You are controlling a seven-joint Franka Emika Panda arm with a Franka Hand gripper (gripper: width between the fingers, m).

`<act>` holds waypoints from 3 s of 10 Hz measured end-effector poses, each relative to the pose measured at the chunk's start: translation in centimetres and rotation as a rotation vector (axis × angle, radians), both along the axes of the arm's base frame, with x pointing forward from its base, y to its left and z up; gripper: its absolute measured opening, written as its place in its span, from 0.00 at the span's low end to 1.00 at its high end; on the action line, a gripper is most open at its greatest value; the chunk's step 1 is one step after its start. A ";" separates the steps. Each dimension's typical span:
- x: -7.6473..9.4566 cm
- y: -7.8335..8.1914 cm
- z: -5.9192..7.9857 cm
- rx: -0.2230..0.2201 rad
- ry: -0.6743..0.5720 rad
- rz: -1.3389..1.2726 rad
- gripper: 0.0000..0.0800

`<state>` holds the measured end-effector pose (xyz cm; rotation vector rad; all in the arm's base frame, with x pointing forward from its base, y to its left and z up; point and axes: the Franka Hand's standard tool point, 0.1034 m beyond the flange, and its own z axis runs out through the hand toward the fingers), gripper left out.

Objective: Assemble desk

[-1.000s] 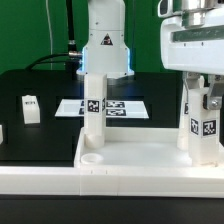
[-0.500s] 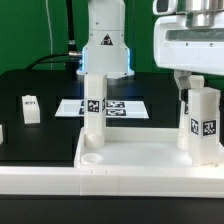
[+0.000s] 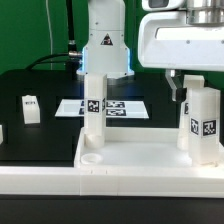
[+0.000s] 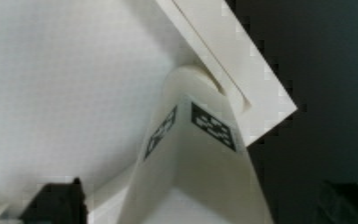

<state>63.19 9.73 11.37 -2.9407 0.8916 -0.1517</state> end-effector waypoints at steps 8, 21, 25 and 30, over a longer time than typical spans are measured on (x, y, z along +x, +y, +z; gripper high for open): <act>-0.2 0.2 -0.4 -0.114 0.000 0.596 0.78; -0.4 0.0 -0.7 -0.031 0.007 0.067 0.36; -0.5 0.3 -0.8 0.039 0.021 -0.400 0.36; -0.5 0.7 -0.8 0.111 0.047 -0.844 0.36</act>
Offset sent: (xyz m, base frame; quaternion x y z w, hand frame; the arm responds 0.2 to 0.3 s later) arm 0.0043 0.0133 -0.0024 0.0065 0.0077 -0.1676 0.9858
